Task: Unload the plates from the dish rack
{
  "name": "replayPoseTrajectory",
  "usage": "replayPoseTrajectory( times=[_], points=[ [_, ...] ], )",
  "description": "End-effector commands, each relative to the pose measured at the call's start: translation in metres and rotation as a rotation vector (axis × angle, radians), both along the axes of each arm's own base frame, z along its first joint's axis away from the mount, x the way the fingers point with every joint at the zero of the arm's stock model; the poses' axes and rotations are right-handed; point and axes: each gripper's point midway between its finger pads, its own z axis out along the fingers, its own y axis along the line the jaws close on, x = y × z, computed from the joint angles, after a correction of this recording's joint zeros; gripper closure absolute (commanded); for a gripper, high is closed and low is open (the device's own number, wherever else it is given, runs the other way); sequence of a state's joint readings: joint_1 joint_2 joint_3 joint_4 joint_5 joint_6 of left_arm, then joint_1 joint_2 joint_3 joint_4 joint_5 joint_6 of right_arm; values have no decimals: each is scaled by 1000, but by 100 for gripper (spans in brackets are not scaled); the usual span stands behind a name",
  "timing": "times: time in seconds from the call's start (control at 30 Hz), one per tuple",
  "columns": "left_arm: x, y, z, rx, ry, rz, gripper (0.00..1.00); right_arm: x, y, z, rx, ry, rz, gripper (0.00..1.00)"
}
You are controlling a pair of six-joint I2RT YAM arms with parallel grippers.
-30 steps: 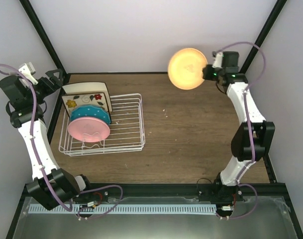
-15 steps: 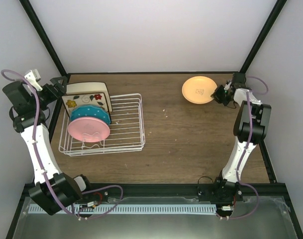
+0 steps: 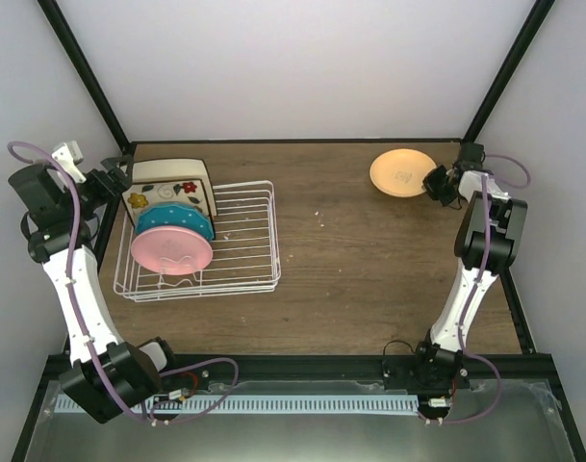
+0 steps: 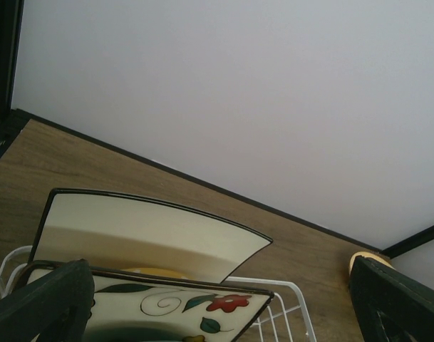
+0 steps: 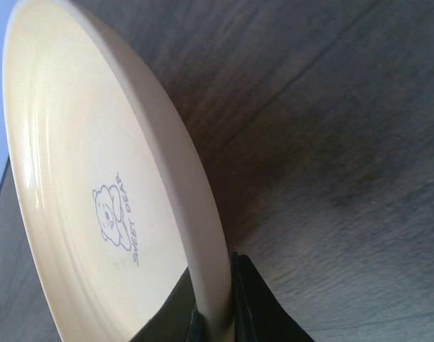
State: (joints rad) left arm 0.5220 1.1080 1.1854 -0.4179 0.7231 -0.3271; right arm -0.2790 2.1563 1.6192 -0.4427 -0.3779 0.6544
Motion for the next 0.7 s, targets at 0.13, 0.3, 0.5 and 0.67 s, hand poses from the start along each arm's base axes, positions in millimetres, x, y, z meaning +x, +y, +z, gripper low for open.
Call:
replayPoseTrajectory(
  times=[0.13,0.3,0.5,0.67],
  points=[
    [0,-1,-4,-14,2,-3,0,-24,-3,-34,15,112,-30,76],
    [4,1,-3,-11,-1,-3,0,-33,-6,-28,-9,128,-41,33],
    [4,3,-4,9,-2,3,0,-35,-10,53,-134,-36,-2,24],
    [6,3,-4,19,-3,-3,0,-15,69,180,-430,-399,264,23]
  ],
)
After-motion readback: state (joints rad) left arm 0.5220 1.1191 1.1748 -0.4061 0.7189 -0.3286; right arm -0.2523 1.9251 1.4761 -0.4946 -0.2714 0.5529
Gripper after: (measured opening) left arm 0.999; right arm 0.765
